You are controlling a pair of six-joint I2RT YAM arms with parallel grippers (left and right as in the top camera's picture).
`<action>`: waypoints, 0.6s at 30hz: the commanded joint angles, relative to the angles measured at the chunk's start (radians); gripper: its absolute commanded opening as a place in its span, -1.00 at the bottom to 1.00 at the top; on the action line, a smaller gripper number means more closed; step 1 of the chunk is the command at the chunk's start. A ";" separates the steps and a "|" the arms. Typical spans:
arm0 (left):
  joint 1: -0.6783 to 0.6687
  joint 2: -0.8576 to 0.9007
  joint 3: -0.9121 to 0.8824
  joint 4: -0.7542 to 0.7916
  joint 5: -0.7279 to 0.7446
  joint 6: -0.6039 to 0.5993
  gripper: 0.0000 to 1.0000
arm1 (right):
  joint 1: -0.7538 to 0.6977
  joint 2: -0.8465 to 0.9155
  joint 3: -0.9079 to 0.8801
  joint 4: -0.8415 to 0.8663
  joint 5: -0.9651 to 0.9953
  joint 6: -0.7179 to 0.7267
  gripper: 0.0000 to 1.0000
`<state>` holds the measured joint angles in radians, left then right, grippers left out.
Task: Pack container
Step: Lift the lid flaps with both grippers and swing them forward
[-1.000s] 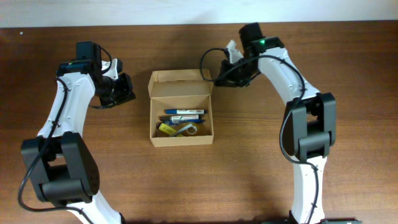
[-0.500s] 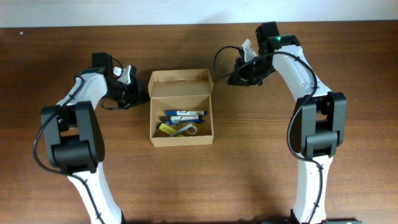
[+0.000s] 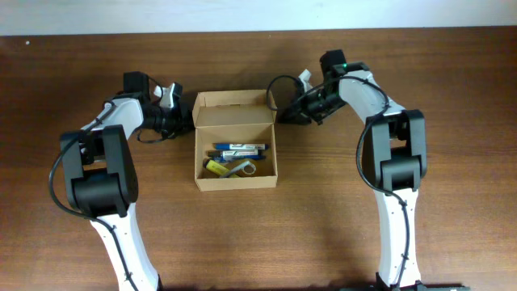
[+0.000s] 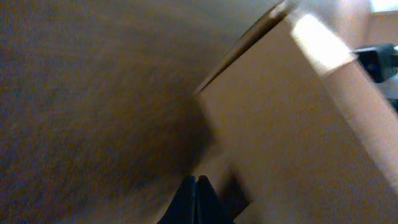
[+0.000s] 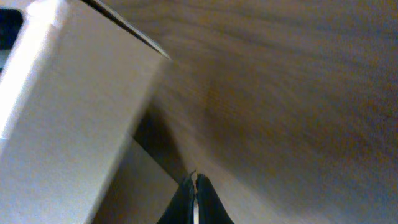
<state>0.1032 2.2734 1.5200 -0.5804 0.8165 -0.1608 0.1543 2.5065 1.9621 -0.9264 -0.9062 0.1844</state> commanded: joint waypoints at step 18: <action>0.002 0.017 0.146 0.198 0.333 -0.108 -0.97 | -0.004 -0.002 0.087 0.383 -0.314 0.108 -0.92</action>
<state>0.1032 2.2745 1.5909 -0.3817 1.0515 -0.2516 0.1631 2.5080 1.9926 -0.5262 -1.1824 0.2882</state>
